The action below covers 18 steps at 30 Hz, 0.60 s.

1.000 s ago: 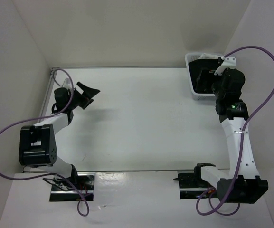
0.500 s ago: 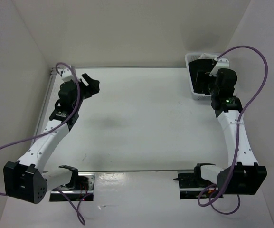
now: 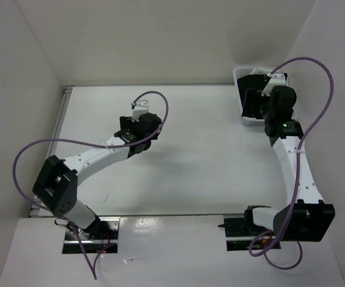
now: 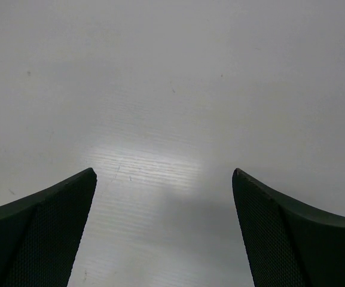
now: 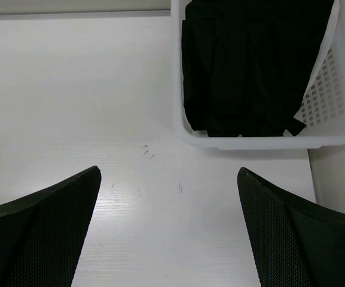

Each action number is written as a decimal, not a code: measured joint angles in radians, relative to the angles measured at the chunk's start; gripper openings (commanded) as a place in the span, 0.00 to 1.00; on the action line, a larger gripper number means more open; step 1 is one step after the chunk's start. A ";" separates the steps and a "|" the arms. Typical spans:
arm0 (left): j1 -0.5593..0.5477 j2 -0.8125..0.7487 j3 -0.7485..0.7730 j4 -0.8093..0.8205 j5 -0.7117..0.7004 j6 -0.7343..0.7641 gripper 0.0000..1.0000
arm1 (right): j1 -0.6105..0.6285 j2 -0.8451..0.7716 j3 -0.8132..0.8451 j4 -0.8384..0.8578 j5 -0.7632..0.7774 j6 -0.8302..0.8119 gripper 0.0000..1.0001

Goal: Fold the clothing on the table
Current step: Grab the skirt from the pile

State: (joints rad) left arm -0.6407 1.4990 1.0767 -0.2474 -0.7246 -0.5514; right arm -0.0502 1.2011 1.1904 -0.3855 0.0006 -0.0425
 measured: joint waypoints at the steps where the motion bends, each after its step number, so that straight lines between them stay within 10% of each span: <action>1: -0.023 0.035 0.038 -0.026 -0.053 -0.014 1.00 | 0.000 0.000 0.000 0.000 -0.001 0.000 0.99; 8: -0.241 0.172 0.179 -0.269 -0.405 -0.291 1.00 | 0.000 0.018 0.008 0.000 0.000 -0.012 0.99; 18: -0.132 0.034 0.094 -0.141 -0.199 -0.146 1.00 | -0.055 0.337 0.184 -0.024 -0.021 -0.058 0.99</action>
State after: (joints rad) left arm -0.7727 1.5326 1.1709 -0.3882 -0.9234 -0.6971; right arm -0.1055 1.5383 1.3743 -0.4099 -0.0204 -0.1001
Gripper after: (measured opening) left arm 1.001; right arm 0.988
